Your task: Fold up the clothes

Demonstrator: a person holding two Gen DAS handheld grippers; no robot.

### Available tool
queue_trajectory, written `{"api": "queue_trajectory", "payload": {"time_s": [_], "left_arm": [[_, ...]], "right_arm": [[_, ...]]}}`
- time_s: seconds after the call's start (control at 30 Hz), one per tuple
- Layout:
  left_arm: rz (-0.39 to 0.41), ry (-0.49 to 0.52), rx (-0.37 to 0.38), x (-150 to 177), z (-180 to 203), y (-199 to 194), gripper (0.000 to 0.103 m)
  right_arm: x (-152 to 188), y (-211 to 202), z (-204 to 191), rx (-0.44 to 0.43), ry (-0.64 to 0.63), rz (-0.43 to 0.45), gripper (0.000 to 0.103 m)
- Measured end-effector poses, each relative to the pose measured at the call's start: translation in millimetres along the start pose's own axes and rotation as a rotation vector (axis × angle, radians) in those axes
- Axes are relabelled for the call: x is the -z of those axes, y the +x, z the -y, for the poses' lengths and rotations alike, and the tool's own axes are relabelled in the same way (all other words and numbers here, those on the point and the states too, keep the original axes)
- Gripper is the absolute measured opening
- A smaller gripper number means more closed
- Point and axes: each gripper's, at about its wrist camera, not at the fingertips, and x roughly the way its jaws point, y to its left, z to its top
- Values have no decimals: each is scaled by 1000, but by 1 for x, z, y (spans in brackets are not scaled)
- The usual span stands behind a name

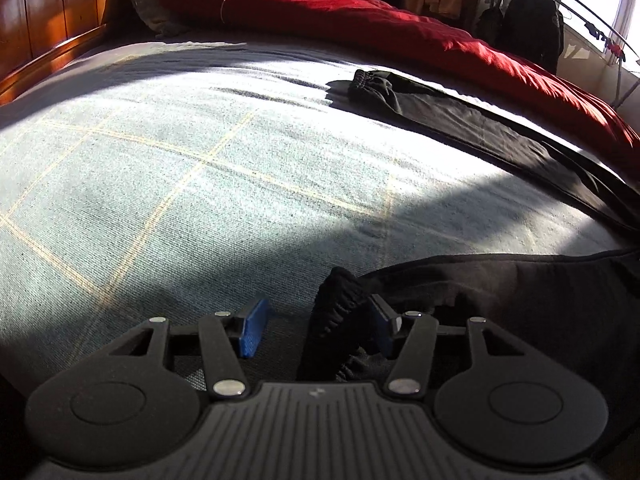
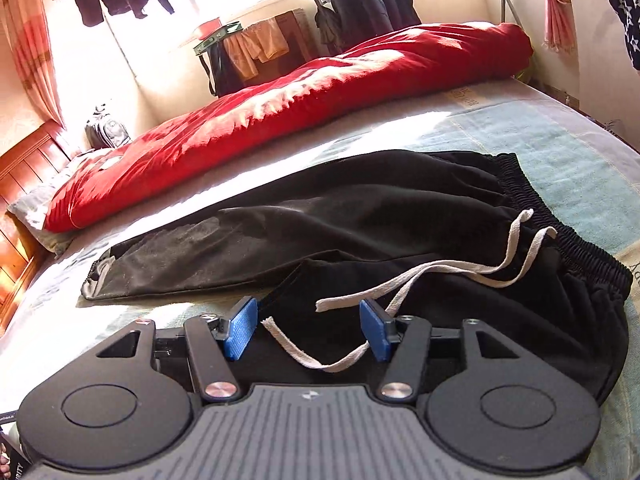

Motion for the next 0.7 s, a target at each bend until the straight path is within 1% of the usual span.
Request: {"api": "queue_trajectory", "payload": {"time_s": [0.03,0.07,0.1,0.2,0.3,0.33,0.4,0.47,0.53,0.57,0.6,0.67,0.7], "left_arm": [[7,26,-21,-1,2,2,57],[15,51,-42,-2,4,5,58],[20,54,-44,-4,2,7,58],[37,42,-32,-11,-5,13,58],[32,37,-8,-18,-9,11,57],[32,46,2,-19,-8,7,56],[37,63,21,-18,-7,-8,55],[47,70,34,-16,-5,-28,55],[55,54,99,-16,2,-47,56],[59,45,134,-16,5,-56,64],[54,44,193,-15,10,-64,67],[22,64,322,-10,24,-68,71],[6,74,351,-6,29,-67,72]], "right_arm": [[3,1,-6,1,-3,-2,62],[5,2,-13,2,-6,-5,62],[7,3,-19,3,-10,-7,62],[11,6,-34,1,-19,-11,65],[11,10,-50,-9,-39,-25,65],[11,11,-57,-17,-51,-34,66],[14,16,-72,-51,-97,-73,73],[20,25,-95,-100,-171,-129,75],[31,40,-125,-155,-262,-207,76],[37,48,-140,-182,-308,-247,78],[43,56,-156,-205,-353,-282,81],[59,73,-189,-253,-453,-349,82],[68,81,-209,-283,-512,-382,83]]}}
